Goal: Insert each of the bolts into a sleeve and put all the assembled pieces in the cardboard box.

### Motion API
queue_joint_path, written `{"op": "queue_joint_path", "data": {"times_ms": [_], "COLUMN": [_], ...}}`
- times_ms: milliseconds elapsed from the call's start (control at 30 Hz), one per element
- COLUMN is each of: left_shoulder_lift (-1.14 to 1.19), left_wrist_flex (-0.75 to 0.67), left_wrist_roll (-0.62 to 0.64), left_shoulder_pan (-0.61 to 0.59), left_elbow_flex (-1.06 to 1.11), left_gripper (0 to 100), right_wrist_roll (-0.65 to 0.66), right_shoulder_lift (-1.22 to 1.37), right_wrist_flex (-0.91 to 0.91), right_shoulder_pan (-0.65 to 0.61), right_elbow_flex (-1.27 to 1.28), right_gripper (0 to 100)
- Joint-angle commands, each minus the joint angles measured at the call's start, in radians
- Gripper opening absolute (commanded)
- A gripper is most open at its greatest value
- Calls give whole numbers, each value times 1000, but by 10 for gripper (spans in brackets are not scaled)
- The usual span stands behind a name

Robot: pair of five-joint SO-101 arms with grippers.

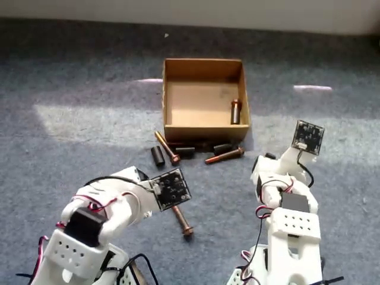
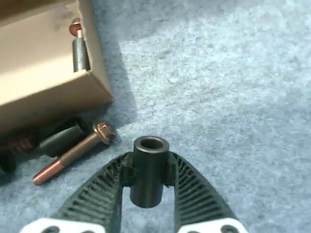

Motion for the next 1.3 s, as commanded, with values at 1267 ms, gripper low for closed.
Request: {"op": "queue_joint_path", "data": {"times_ms": [1267], "left_shoulder_lift": [1110], "left_wrist_flex": [-5], "left_wrist_roll": [-480], "left_shoulder_pan": [412], "left_elbow_flex": [-456], "left_gripper": [154], "right_wrist_roll": [11], "right_shoulder_lift": [-25], "right_wrist_flex": [-108], "right_shoulder_pan": [197], "right_elbow_flex": [-15], "right_gripper": [5]}}
